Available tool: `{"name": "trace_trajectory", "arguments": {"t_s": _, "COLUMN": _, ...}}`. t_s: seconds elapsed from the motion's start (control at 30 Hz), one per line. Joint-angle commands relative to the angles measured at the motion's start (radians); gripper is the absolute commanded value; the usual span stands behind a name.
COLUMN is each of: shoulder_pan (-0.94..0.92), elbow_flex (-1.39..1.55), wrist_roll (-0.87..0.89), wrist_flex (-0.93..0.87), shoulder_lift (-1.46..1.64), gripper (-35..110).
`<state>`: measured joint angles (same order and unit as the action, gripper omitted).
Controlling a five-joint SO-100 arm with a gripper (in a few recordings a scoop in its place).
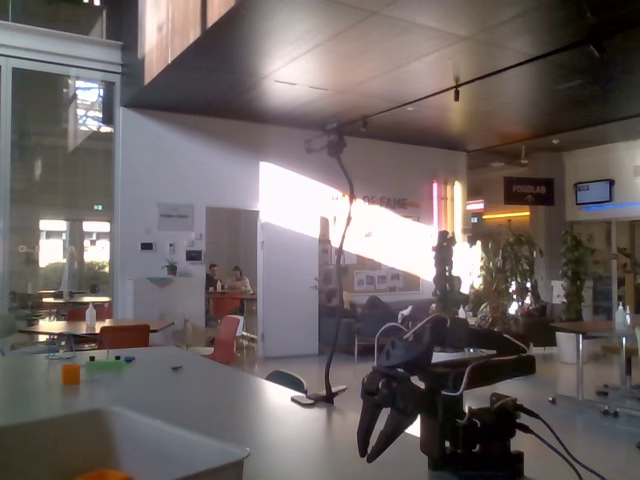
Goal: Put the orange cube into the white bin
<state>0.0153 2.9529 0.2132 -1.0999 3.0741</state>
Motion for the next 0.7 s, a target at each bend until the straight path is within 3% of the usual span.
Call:
{"name": "trace_trajectory", "arguments": {"t_s": 0.0, "shoulder_pan": -0.003, "elbow_flex": -0.003, "wrist_roll": 0.003, "wrist_flex": 0.009, "shoulder_lift": -0.003, "gripper": 3}}
{"name": "trace_trajectory", "arguments": {"t_s": 0.67, "shoulder_pan": 0.006, "elbow_flex": -0.003, "wrist_roll": 0.003, "wrist_flex": 0.009, "shoulder_lift": -0.003, "gripper": 2}}
